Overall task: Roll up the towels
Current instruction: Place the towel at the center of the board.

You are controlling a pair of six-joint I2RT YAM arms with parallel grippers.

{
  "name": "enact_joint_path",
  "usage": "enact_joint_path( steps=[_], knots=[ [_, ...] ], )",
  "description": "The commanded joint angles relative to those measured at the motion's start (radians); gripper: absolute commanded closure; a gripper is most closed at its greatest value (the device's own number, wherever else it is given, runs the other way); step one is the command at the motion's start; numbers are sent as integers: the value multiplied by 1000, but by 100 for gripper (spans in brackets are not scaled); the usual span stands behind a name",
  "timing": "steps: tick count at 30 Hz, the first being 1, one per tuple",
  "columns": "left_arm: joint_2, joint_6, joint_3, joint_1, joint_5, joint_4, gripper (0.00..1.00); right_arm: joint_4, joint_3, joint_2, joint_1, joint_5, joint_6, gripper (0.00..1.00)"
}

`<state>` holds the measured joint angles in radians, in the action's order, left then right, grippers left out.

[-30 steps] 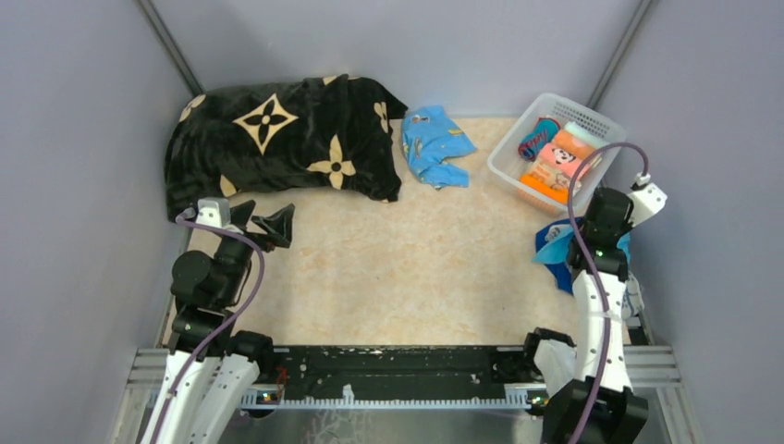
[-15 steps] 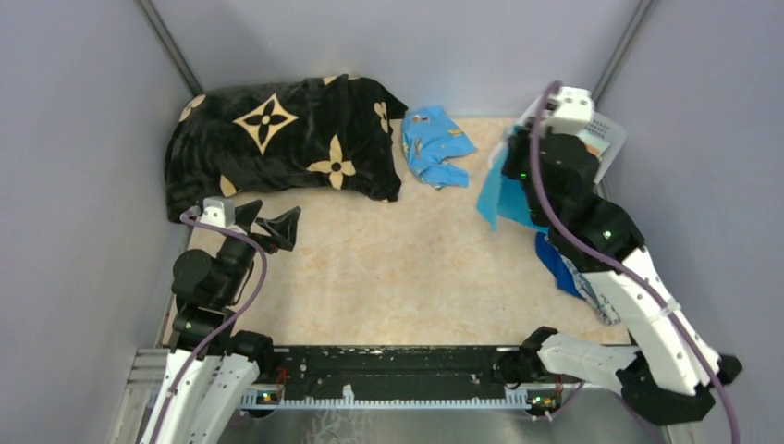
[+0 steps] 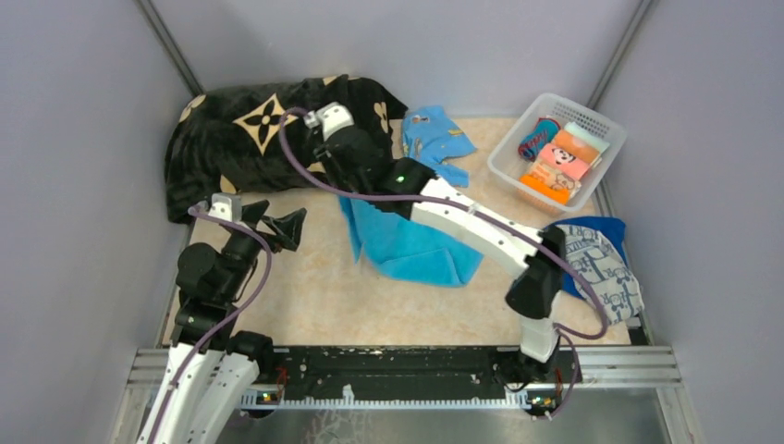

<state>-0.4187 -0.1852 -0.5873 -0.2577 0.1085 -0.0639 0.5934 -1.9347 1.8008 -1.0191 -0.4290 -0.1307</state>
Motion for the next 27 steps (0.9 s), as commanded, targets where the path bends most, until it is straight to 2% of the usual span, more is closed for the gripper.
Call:
enact_joint_path(
  steps=[1,4,7,13,16,20,25,27],
  knots=[
    [-28,3,-20,-6,24,0,1,37,-169,99,-14,159,20,55],
    [-58,-5,-29,-6,22,-7,1,42,-96,73,-12,156,47,42],
    [-99,-25,-45,-6,-4,-30,0,4,81,-11,15,159,43,39],
    [-186,-109,-69,-5,-65,-107,1,-94,507,-238,164,307,-18,40],
    [-251,-178,-71,-4,-121,-163,1,-134,685,-324,268,394,-32,41],
    [-360,-241,-66,0,-113,-190,1,-207,892,-409,425,556,-47,43],
    [-478,-297,-67,41,-58,-178,1,-292,1009,-417,550,716,-53,46],
    [-502,-316,-57,89,-17,-164,1,-323,1031,-391,581,754,-52,46]
  ],
)
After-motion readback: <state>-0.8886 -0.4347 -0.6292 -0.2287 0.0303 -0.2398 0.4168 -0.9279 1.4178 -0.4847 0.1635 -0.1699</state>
